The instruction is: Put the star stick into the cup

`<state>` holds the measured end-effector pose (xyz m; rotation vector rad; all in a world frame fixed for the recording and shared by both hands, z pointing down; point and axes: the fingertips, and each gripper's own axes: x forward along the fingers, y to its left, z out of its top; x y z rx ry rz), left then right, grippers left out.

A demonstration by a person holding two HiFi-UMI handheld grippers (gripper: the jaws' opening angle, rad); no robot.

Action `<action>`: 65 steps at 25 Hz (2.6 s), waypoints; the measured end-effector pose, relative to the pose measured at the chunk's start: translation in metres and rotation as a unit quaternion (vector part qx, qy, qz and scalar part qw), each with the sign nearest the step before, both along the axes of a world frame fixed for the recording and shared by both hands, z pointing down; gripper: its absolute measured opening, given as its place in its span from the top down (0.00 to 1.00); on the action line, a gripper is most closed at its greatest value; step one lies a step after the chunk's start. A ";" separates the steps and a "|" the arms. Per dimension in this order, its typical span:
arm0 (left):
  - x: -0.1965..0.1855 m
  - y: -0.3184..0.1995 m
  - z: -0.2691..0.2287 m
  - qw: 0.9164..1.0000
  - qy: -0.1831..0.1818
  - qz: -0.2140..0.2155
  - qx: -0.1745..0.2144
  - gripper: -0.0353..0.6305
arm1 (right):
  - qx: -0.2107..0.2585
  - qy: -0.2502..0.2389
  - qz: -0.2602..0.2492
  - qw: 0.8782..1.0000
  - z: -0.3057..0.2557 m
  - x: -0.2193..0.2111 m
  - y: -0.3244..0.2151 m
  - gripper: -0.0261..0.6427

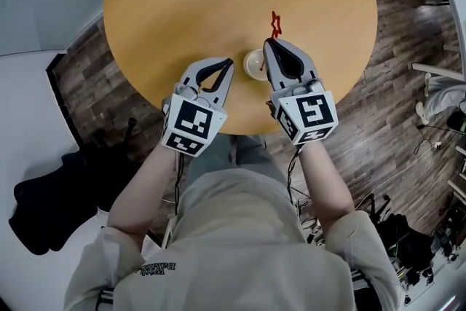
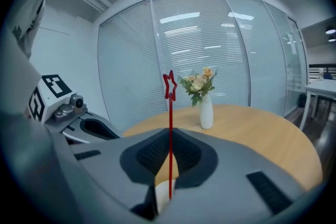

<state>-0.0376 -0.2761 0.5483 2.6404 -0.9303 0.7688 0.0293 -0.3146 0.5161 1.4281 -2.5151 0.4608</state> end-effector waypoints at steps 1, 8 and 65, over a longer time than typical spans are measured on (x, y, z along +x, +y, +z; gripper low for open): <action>0.001 0.000 0.006 1.000 -0.003 0.001 -0.007 0.91 | -0.005 0.000 0.001 1.000 0.006 0.000 0.000 0.92; 0.006 0.009 0.034 0.999 -0.011 0.008 -0.040 0.91 | -0.029 -0.001 0.013 0.999 0.041 0.005 0.002 0.92; -0.024 0.038 -0.237 0.974 0.082 -0.030 0.209 0.91 | 0.157 -0.031 -0.044 0.986 -0.242 0.027 0.089 0.91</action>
